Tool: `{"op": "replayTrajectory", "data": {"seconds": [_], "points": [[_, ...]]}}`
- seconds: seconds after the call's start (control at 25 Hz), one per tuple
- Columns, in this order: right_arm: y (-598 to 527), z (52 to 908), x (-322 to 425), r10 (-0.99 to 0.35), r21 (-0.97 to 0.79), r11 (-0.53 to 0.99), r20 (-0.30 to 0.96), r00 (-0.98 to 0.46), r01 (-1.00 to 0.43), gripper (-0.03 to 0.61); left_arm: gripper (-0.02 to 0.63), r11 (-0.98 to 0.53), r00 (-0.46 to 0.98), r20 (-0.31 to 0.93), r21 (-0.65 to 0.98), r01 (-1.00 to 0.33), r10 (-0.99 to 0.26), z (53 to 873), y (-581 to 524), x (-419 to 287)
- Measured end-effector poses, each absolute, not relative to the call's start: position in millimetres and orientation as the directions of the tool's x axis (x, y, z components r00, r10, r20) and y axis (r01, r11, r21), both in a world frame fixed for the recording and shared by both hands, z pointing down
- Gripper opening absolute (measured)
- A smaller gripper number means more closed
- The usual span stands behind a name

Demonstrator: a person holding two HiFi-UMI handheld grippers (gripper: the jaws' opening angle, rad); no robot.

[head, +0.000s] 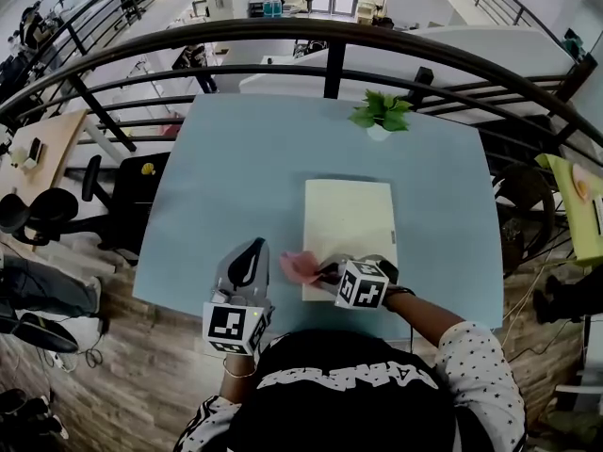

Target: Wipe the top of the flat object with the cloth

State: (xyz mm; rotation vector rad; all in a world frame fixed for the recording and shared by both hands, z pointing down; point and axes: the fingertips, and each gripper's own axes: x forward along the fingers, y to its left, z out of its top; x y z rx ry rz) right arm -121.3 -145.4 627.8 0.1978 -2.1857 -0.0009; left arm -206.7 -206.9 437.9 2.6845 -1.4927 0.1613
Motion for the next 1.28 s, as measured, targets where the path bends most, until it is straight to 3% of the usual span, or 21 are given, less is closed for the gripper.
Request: {"op": "replayTrajectory", "data": {"seconds": [0.48, 0.72, 0.88, 1.08, 1.28], "points": [[-127.3, 625.9, -128.6, -0.091, 0.047, 0.995, 0.800, -0.593, -0.089, 0.018, 0.000, -0.529, 0.526, 0.118, 0.005, -0.848, -0.842, 436.0, -207.9, -208.4], [-141.7, 614.3, -124.3, -0.036, -0.079, 0.987, 0.732, -0.681, -0.137, 0.020, 0.000, -0.532, 0.529, 0.118, 0.003, -0.847, -0.841, 435.3, -209.5, -207.4], [-195.7, 594.2, -106.0, -0.204, -0.008, 0.960, 0.663, -0.721, -0.278, 0.021, 0.000, -0.524, 0.521, 0.121, 0.006, -0.852, -0.845, 436.1, -211.4, -210.1], [-269.2, 578.6, -67.0, -0.446, 0.152, 0.877, 0.614, -0.651, -0.457, 0.021, 0.000, -0.517, 0.514, 0.123, 0.006, -0.856, -0.849, 436.6, -213.6, -212.8], [-316.0, 581.4, -40.0, -0.545, 0.245, 0.815, 0.633, -0.550, -0.526, 0.021, 0.000, -0.506, 0.504, 0.120, 0.007, -0.862, -0.856, 435.9, -219.0, -216.3]]}}
